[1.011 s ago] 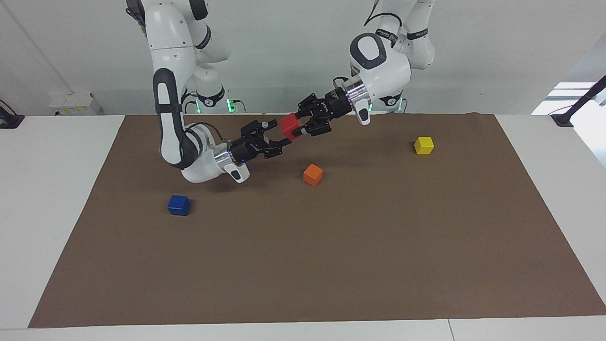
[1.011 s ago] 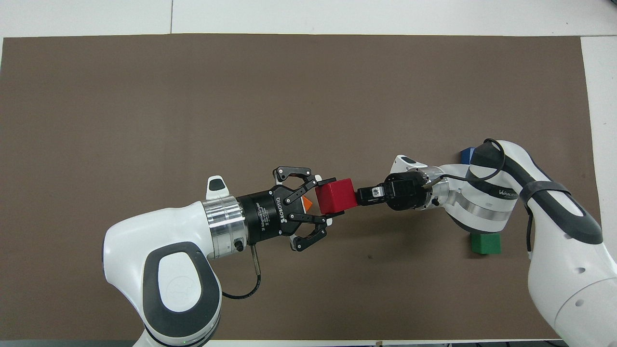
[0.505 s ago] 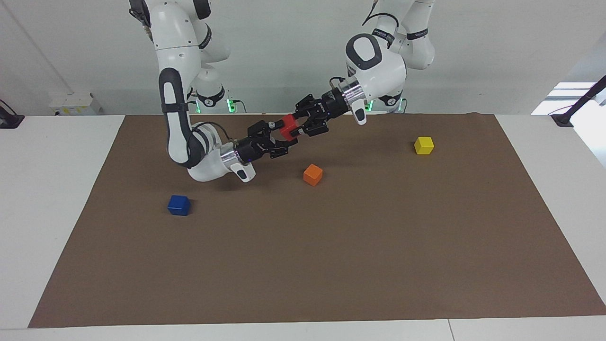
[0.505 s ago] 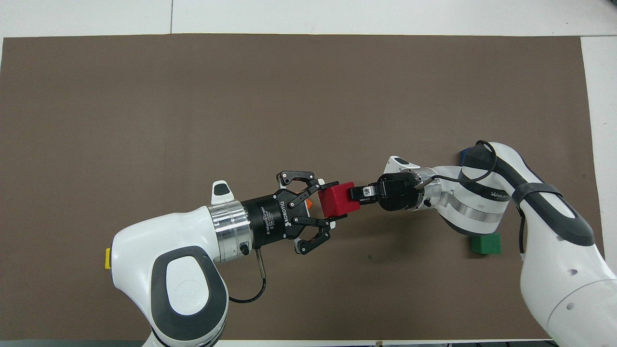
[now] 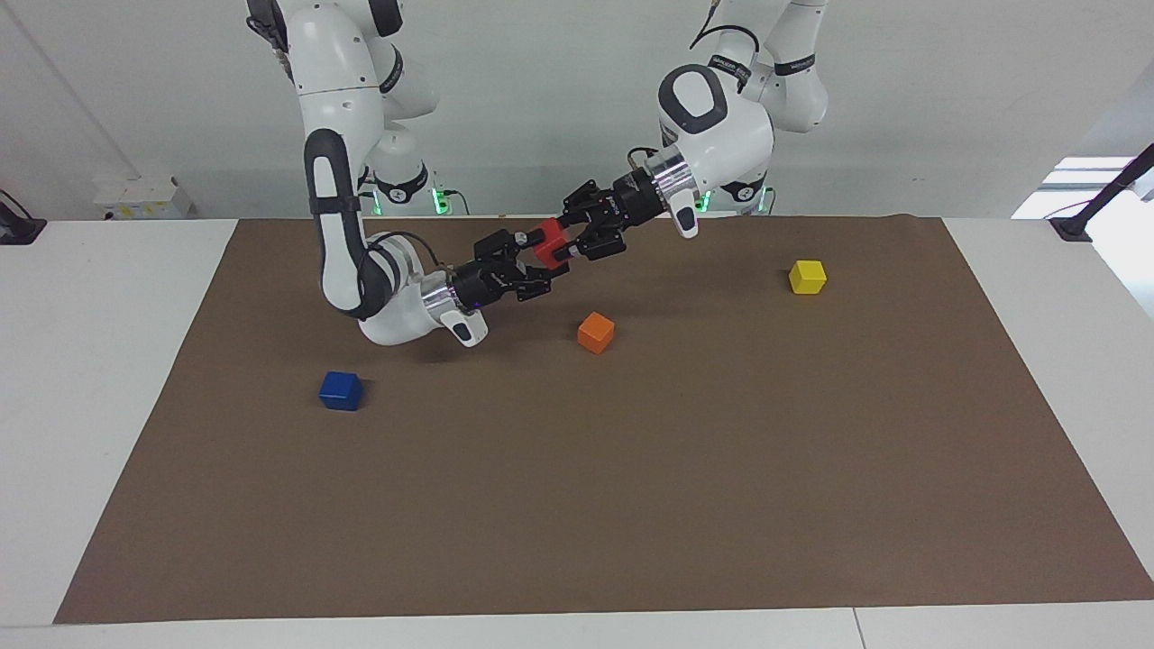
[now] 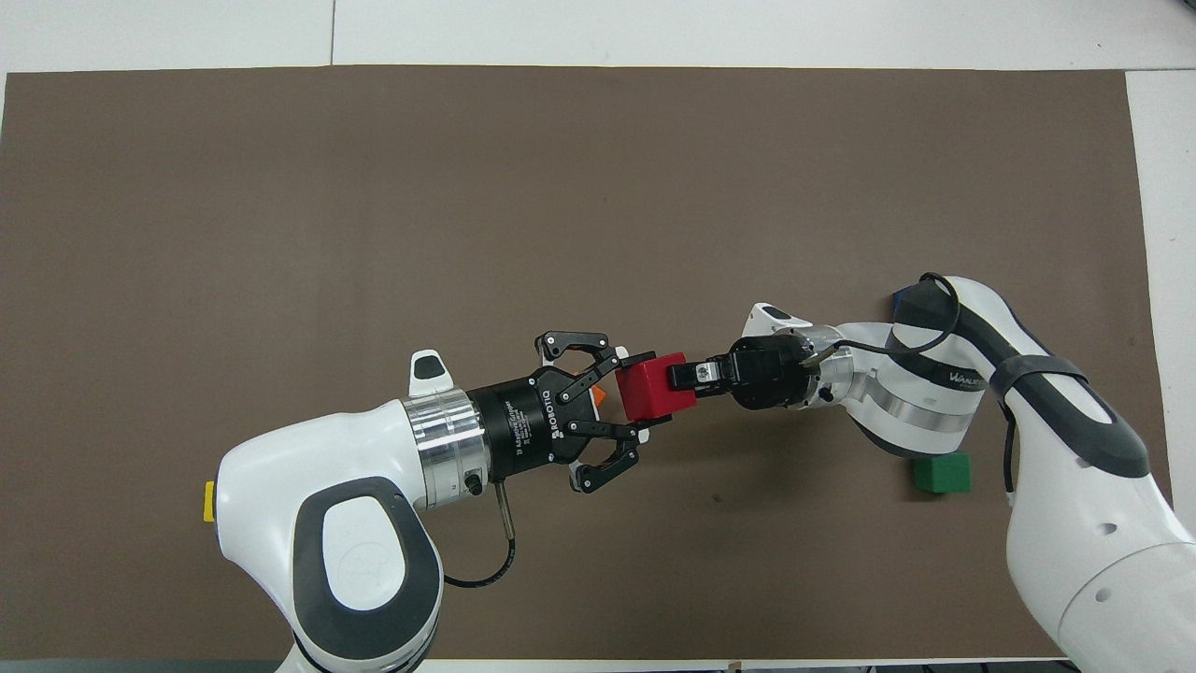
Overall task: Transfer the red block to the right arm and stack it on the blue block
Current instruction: 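Close the right gripper on the red block's far end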
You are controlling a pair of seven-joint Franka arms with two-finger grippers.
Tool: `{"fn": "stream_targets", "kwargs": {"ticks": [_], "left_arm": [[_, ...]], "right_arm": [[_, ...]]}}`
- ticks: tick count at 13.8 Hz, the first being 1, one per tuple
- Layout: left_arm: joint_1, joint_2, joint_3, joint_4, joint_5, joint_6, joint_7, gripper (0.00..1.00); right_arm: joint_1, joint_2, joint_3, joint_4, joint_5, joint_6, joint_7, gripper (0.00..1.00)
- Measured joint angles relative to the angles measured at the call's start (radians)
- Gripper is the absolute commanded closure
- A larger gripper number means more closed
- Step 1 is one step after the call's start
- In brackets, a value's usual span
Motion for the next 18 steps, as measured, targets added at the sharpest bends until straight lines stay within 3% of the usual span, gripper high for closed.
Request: {"fn": "stream_targets", "kwargs": {"ticks": [1, 9, 10, 11, 18], "left_arm": [[0.0, 0.0, 0.0, -0.001, 0.0, 0.0, 0.001, 1.0], [0.0, 0.0, 0.005, -0.013, -0.007, 0.004, 0.006, 1.0], [0.0, 0.0, 0.005, -0.013, -0.007, 0.004, 0.006, 0.24], [0.0, 0.0, 0.005, -0.013, -0.007, 0.004, 0.007, 0.0], [0.0, 0.0, 0.004, -0.012, -0.007, 0.004, 0.025, 0.0]], "right_arm": [[0.0, 0.0, 0.0, 0.0, 0.0, 0.001, 0.0, 1.0], [-0.001, -0.003, -0.002, 0.0, 0.005, 0.003, 0.0, 1.0], [-0.001, -0.003, -0.002, 0.0, 0.005, 0.003, 0.0, 1.0], [-0.001, -0.003, -0.002, 0.0, 0.005, 0.003, 0.0, 1.0], [0.0, -0.004, -0.002, 0.0, 0.005, 0.031, 0.0, 1.0]]}}
